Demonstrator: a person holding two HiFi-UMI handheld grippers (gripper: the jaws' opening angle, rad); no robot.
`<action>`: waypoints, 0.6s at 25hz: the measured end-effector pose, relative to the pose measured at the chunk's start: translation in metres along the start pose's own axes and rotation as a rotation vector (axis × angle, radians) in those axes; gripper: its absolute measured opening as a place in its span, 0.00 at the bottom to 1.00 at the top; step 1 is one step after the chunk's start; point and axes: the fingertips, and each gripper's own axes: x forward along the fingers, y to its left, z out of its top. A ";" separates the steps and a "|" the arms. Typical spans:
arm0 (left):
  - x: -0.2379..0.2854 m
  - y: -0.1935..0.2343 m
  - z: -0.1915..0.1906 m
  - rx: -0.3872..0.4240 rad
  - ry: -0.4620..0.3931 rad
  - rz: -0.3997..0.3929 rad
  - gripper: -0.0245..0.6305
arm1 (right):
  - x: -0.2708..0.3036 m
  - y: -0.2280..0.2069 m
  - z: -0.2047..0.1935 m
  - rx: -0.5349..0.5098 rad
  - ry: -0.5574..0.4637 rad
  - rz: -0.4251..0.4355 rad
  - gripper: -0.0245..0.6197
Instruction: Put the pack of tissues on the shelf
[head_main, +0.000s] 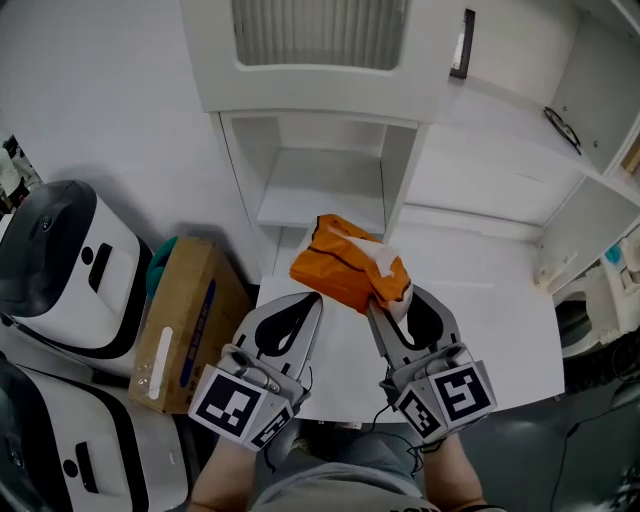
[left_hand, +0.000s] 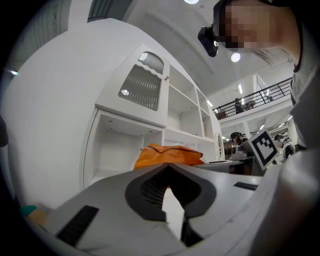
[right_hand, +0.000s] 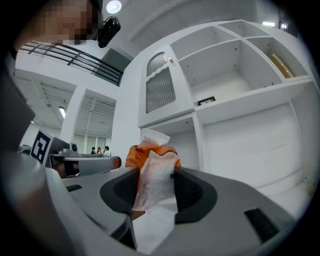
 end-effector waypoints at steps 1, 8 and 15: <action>0.004 0.002 0.000 0.000 0.001 0.006 0.09 | 0.003 -0.003 0.000 0.000 0.000 0.006 0.34; 0.026 0.011 -0.004 0.004 -0.002 0.055 0.09 | 0.024 -0.024 -0.003 0.002 0.012 0.051 0.34; 0.035 0.018 -0.010 0.012 0.000 0.114 0.09 | 0.040 -0.035 -0.010 0.007 0.025 0.101 0.34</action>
